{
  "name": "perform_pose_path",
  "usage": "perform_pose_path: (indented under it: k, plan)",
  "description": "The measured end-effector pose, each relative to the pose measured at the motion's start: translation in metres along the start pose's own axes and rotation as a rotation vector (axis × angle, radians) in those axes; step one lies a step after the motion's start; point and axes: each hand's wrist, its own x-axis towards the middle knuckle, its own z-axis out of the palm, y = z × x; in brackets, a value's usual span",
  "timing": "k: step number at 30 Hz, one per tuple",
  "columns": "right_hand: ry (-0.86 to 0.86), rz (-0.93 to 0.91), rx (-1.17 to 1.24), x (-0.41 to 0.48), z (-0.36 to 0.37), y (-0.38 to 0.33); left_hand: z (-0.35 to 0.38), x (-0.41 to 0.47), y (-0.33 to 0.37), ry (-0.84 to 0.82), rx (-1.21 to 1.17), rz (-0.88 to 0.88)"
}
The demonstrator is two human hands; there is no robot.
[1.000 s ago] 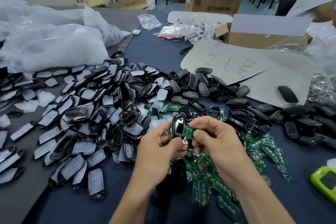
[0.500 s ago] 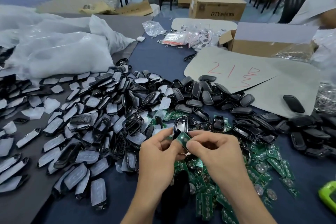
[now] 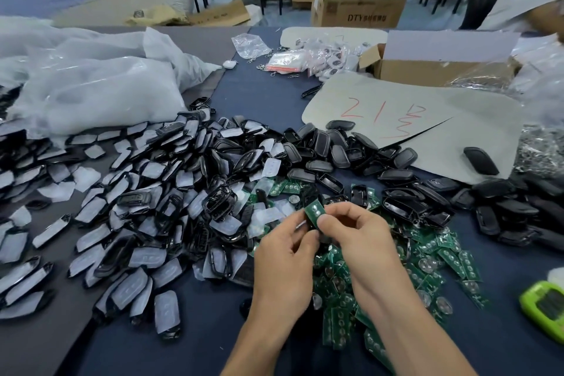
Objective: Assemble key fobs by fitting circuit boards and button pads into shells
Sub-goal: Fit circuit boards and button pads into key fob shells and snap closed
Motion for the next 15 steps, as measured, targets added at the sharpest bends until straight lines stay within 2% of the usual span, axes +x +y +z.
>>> perform_pose_path:
  k: [4, 7, 10, 13, 15]
  plan:
    - [0.096, -0.088, -0.048, 0.0, -0.002, -0.004, 0.003, -0.007, 0.004, -0.017, 0.301, 0.188]
    - [0.131, -0.173, -0.194, -0.003, -0.009, -0.006, -0.007, 0.0, 0.008, 0.07, 0.454, 0.176]
    - [0.066, -0.266, -0.462, -0.005, -0.018, -0.011, -0.02, 0.014, 0.016, -0.05, 0.122, -0.017]
    - [-0.046, -0.277, -0.584, -0.004, -0.024, -0.016, -0.03, 0.023, 0.02, -0.146, 0.097, -0.001]
    - [0.005, -0.305, -0.549, -0.004, -0.024, -0.016, -0.032, 0.025, 0.019, -0.116, -0.015, -0.027]
